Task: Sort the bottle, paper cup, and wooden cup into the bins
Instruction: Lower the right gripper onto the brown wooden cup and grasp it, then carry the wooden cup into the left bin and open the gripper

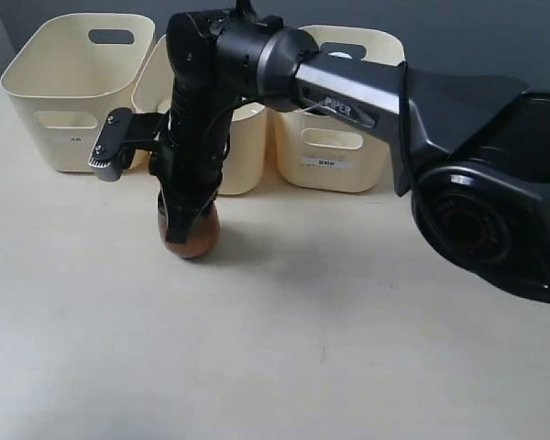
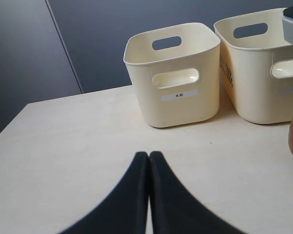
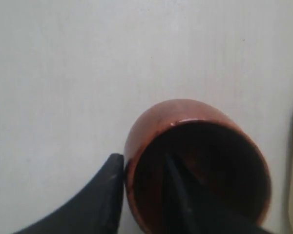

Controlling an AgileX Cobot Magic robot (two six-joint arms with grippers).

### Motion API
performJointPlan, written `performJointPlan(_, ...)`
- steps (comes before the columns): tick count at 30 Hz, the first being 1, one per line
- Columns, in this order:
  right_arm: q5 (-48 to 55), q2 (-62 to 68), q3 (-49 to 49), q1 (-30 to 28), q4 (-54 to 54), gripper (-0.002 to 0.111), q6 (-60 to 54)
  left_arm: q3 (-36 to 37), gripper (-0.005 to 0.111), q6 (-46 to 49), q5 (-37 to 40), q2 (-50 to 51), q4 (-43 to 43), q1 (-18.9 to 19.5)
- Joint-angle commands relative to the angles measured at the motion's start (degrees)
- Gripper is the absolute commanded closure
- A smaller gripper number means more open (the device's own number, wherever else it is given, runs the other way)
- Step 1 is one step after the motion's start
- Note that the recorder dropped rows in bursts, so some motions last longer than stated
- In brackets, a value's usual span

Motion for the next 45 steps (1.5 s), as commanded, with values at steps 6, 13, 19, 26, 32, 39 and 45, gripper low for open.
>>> performJointPlan(6,0.1,-3.8,0.0,1.0,2.5,0.109,-5.2,-0.3,0.107,-0.1,-0.3,0.3,-0.2,-0.2)
performJointPlan(13,-12.7,-12.1,0.0,3.9,2.0,0.109,-5.9,-0.3,0.107,-0.1,-0.3,0.3,-0.2,-0.2)
performJointPlan(19,-26.0,-13.4,0.0,3.8,2.1,0.109,-5.9,-0.3,0.107,-0.1,-0.3,0.3,-0.2,-0.2)
performJointPlan(26,-43.9,-10.9,-0.6,3.8,2.0,0.109,-9.1,-0.3,0.107,-0.1,-0.3,0.3,-0.2,-0.2)
performJointPlan(32,-44.5,-1.5,-12.9,3.5,2.2,0.109,-9.9,-0.3,0.107,-0.1,-0.3,0.3,-0.2,-0.2)
performJointPlan(39,-39.9,12.0,-31.0,-1.9,14.0,0.109,-9.5,-0.3,0.107,-0.1,-0.3,0.3,-0.2,-0.2)
performJointPlan(45,-38.0,16.3,-33.1,-4.2,15.5,0.109,-5.3,-0.3,0.107,-0.1,-0.3,0.3,-0.2,-0.2)
